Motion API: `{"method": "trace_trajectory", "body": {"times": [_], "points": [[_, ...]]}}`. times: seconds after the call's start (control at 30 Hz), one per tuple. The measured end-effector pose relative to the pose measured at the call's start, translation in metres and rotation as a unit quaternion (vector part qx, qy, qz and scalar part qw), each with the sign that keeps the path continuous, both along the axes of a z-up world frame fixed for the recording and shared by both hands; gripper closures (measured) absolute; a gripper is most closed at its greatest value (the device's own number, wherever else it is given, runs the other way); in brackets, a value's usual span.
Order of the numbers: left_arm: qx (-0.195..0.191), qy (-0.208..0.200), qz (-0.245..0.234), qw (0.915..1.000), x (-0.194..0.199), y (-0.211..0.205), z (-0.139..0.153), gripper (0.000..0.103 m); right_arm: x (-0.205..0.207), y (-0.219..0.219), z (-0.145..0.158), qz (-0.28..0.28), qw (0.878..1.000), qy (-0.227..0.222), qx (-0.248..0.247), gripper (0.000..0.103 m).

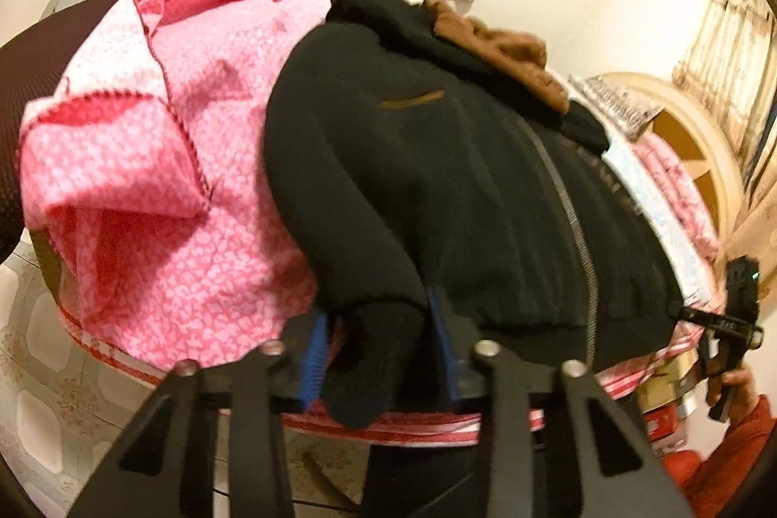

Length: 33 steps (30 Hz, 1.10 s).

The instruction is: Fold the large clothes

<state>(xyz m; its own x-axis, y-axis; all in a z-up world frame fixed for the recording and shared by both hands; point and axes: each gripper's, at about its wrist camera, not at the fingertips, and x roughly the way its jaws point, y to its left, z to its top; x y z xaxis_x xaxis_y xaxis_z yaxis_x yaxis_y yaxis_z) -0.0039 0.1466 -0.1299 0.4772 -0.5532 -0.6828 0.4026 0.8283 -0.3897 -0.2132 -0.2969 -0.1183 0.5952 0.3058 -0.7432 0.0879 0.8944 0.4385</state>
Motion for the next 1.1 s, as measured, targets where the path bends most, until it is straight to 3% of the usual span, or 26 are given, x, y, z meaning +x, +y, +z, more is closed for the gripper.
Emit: {"method": "trace_trajectory", "body": {"times": [0.07, 0.23, 0.5, 0.63, 0.77, 0.9, 0.97, 1.03, 1.1], "points": [[-0.024, -0.007, -0.003, 0.9997, -0.001, 0.005, 0.013, 0.082, -0.002, -0.006, 0.01, 0.005, 0.999, -0.021, 0.042, 0.076], [-0.064, -0.036, -0.018, 0.9972, 0.005, 0.002, 0.047, 0.082, 0.007, -0.008, 0.041, 0.021, 0.991, -0.087, 0.102, 0.077], [-0.066, -0.056, -0.049, 0.9951, 0.04, -0.027, 0.083, 0.082, 0.059, -0.011, 0.066, 0.041, 0.982, -0.119, 0.141, 0.077], [-0.056, -0.052, -0.049, 0.9959, 0.076, -0.045, 0.098, 0.083, 0.089, -0.03, 0.078, 0.017, 0.977, -0.141, 0.162, 0.077], [-0.03, -0.031, -0.02, 0.9989, 0.124, -0.069, 0.095, 0.082, 0.127, -0.054, 0.074, -0.041, 0.973, -0.147, 0.172, 0.078], [0.01, 0.02, 0.006, 0.9997, 0.166, -0.08, 0.082, 0.076, 0.167, -0.067, 0.045, -0.103, 0.979, -0.095, 0.15, 0.078], [0.013, 0.042, 0.007, 0.999, 0.179, -0.078, 0.082, 0.073, 0.18, -0.069, 0.034, -0.122, 0.981, -0.071, 0.13, 0.078], [-0.001, 0.043, 0.005, 0.9991, 0.182, -0.068, 0.087, 0.065, 0.191, -0.073, 0.021, -0.131, 0.983, -0.052, 0.118, 0.078], [0.004, 0.016, 0.008, 0.9998, 0.18, -0.058, 0.097, 0.046, 0.194, -0.07, 0.015, -0.133, 0.984, -0.047, 0.111, 0.078]]}}
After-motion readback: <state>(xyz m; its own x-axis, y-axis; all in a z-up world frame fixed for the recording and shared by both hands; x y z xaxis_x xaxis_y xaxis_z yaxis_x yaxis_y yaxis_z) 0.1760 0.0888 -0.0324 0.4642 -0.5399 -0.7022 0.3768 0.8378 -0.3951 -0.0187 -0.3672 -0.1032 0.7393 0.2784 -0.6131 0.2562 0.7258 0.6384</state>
